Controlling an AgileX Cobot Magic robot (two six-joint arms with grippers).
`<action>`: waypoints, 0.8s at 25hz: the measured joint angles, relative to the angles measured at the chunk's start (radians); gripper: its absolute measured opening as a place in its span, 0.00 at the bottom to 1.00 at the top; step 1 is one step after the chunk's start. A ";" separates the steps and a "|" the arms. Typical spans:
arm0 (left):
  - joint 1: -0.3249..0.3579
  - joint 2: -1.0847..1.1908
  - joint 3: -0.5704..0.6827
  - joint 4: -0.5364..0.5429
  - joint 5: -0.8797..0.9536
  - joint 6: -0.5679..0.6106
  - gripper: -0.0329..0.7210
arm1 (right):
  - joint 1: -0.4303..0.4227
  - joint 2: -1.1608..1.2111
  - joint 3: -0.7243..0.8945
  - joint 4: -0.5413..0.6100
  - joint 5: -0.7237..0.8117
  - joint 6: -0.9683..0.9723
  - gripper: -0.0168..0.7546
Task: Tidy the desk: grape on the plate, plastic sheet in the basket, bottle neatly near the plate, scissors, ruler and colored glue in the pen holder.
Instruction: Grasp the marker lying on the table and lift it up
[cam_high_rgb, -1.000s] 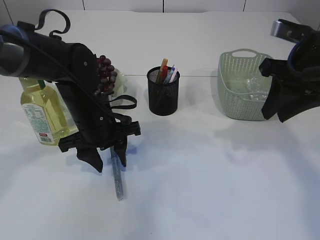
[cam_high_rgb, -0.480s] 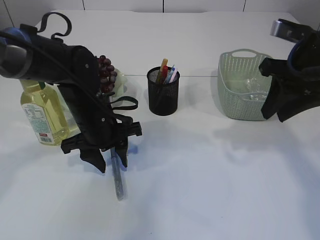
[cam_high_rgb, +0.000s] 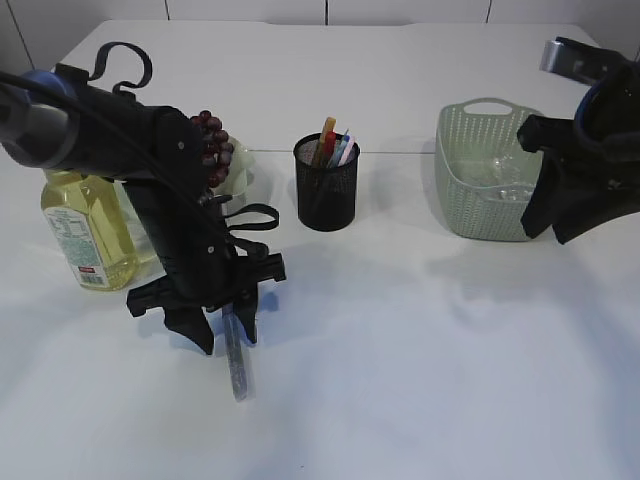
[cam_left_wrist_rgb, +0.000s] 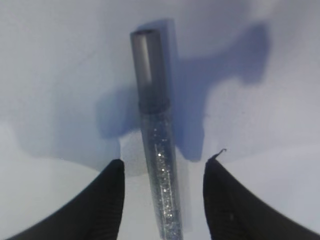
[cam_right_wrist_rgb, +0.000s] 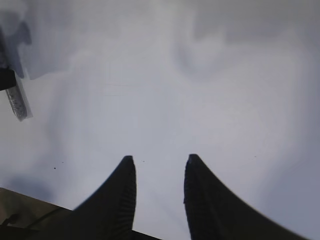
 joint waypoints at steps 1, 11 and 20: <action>0.000 0.002 0.000 0.000 0.000 0.000 0.54 | 0.000 0.000 0.000 0.000 0.000 0.000 0.38; 0.000 0.020 -0.001 -0.008 0.000 0.006 0.54 | 0.000 0.000 0.000 0.000 0.000 -0.001 0.38; 0.000 0.022 -0.001 -0.011 0.000 0.014 0.44 | 0.000 0.000 0.000 0.000 0.000 -0.004 0.38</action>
